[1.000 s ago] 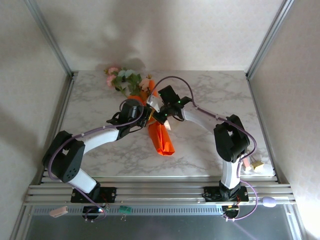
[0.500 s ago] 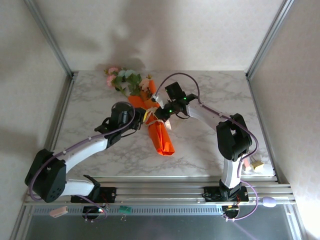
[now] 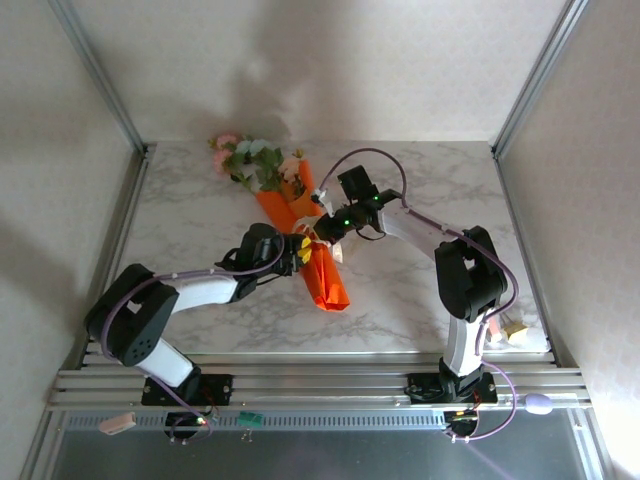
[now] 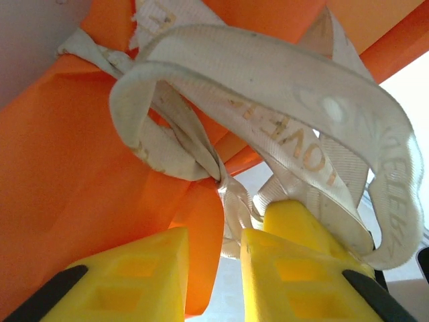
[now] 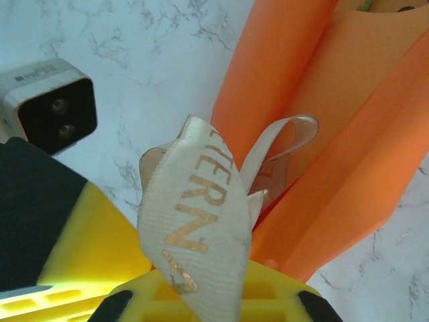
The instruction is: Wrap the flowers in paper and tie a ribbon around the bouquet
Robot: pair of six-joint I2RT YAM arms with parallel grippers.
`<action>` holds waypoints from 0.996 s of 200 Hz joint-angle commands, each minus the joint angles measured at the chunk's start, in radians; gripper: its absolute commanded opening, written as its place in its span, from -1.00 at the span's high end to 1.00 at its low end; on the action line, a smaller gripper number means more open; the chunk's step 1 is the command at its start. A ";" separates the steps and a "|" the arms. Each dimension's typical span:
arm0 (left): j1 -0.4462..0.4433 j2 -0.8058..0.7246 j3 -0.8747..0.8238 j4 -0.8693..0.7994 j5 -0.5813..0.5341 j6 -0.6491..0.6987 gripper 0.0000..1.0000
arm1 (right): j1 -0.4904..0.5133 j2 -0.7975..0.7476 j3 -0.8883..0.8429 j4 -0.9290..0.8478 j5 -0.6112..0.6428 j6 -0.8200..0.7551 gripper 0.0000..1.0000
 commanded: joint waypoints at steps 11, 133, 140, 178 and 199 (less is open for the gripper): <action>0.009 0.009 -0.001 0.119 -0.031 -0.087 0.45 | -0.004 -0.037 -0.015 0.012 -0.041 0.021 1.00; 0.047 0.083 0.056 0.125 -0.013 -0.118 0.56 | -0.006 -0.047 -0.037 0.034 -0.077 0.035 1.00; 0.050 0.085 0.058 0.123 -0.013 -0.117 0.52 | -0.007 -0.047 -0.040 0.032 -0.078 0.035 1.00; 0.063 0.101 0.080 0.110 -0.010 -0.110 0.43 | -0.007 -0.051 -0.050 0.041 -0.088 0.035 1.00; 0.065 0.121 0.091 0.127 0.004 -0.114 0.44 | -0.008 -0.051 -0.049 0.046 -0.091 0.037 1.00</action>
